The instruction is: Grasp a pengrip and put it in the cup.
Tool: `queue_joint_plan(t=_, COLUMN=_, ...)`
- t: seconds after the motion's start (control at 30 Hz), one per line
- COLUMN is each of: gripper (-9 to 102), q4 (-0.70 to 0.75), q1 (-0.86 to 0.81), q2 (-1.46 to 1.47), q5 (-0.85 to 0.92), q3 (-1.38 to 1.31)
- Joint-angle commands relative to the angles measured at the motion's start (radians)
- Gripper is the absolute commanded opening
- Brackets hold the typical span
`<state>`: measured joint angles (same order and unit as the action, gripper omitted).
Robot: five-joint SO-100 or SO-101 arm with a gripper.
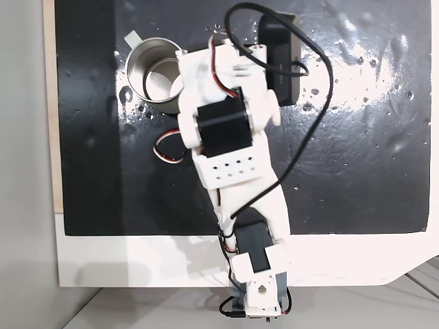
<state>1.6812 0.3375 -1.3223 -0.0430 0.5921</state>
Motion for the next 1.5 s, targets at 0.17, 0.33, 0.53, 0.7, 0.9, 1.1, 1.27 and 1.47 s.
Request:
queue_joint_plan(t=0.17, gripper=0, q4=-0.009, q1=0.141, q2=0.11, q5=0.025, q3=-0.184)
queue_joint_plan(t=0.33, gripper=0, q4=-0.005, q1=0.156, q2=0.16, q5=0.029, q3=-0.227)
queue_joint_plan(t=0.53, gripper=0, q4=-0.002, q1=0.155, q2=0.183, q5=0.029, q3=-0.235)
queue_joint_plan(t=0.7, gripper=26, q4=0.008, q1=0.156, q2=0.172, q5=0.04, q3=-0.233)
queue_joint_plan(t=0.9, gripper=35, q4=0.008, q1=0.155, q2=0.16, q5=0.044, q3=-0.218)
queue_joint_plan(t=1.1, gripper=35, q4=0.008, q1=0.158, q2=0.15, q5=0.044, q3=-0.206)
queue_joint_plan(t=1.27, gripper=35, q4=0.008, q1=0.169, q2=0.143, q5=0.049, q3=-0.202)
queue_joint_plan(t=1.47, gripper=35, q4=0.008, q1=0.179, q2=0.141, q5=0.057, q3=-0.201)
